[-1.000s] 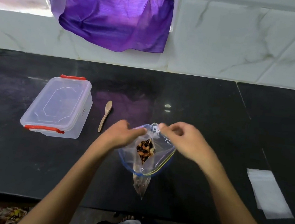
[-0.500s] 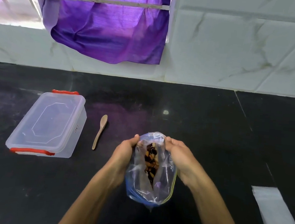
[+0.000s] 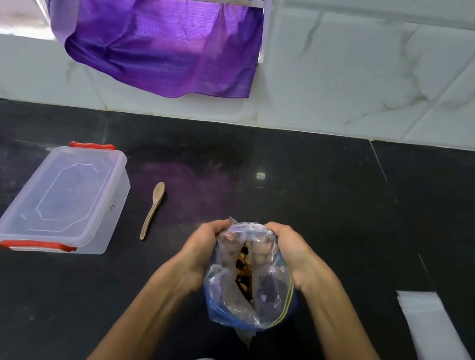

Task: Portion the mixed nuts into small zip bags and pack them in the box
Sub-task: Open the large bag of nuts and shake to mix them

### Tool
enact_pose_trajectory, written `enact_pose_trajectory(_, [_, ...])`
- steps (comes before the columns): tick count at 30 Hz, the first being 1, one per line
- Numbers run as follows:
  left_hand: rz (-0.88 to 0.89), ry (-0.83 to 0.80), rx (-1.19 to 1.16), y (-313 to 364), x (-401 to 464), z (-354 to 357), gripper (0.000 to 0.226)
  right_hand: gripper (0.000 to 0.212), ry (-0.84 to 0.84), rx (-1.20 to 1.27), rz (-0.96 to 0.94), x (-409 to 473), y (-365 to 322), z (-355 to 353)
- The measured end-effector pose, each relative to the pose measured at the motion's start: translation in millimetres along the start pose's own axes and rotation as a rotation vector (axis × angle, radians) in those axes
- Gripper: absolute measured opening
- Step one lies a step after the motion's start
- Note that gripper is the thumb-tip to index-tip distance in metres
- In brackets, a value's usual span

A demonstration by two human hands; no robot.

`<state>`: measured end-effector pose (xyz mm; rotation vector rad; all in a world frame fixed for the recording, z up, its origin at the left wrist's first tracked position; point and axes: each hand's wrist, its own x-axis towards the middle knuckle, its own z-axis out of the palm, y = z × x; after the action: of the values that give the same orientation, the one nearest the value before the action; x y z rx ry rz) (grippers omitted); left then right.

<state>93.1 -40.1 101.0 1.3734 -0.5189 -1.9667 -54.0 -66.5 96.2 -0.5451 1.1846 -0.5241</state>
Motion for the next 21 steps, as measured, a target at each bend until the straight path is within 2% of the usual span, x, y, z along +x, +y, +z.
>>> enact_pose_trajectory(2, [-0.028, -0.019, -0.013, -5, 3, 0, 0.053, 0.036, -0.028, -0.031, 0.001, 3, 3, 2])
enact_pose_trajectory(3, [-0.034, -0.003, 0.006, -6, 5, -1, 0.048, 0.036, 0.0, -0.188, -0.044, 2, 4, 2])
enact_pose_trajectory(7, [0.028, 0.143, 0.31, -9, 10, -10, 0.052, 0.045, 0.127, -0.884, -0.466, -17, 10, -4])
enact_pose_trajectory(10, [0.234, 0.192, 0.639, -7, 2, -9, 0.051, 0.022, 0.247, -1.212, -0.707, -22, 18, -5])
enact_pose_trajectory(12, [0.383, 0.231, 0.964, -8, -5, -8, 0.056, 0.012, 0.345, -1.291, -0.779, -20, 17, -3])
enact_pose_trajectory(14, [0.477, 0.351, 1.368, -11, -7, -3, 0.059, 0.013, 0.392, -1.359, -0.8, -17, 15, -1])
enact_pose_trajectory(16, [0.563, 0.461, 1.666, -13, -7, 4, 0.037, 0.018, 0.41, -1.384, -0.822, -14, 14, 3])
enact_pose_trajectory(18, [0.618, 0.461, 1.725, -13, -2, 6, 0.017, 0.02, 0.42, -1.379, -0.833, -10, 16, 4])
enact_pose_trajectory(19, [0.644, 0.422, 1.661, -12, -1, 6, 0.017, 0.021, 0.414, -1.376, -0.822, -7, 16, 4])
enact_pose_trajectory(21, [0.571, 0.257, 1.434, -9, 7, -2, 0.031, 0.026, 0.335, -1.261, -0.682, 0, 12, 1])
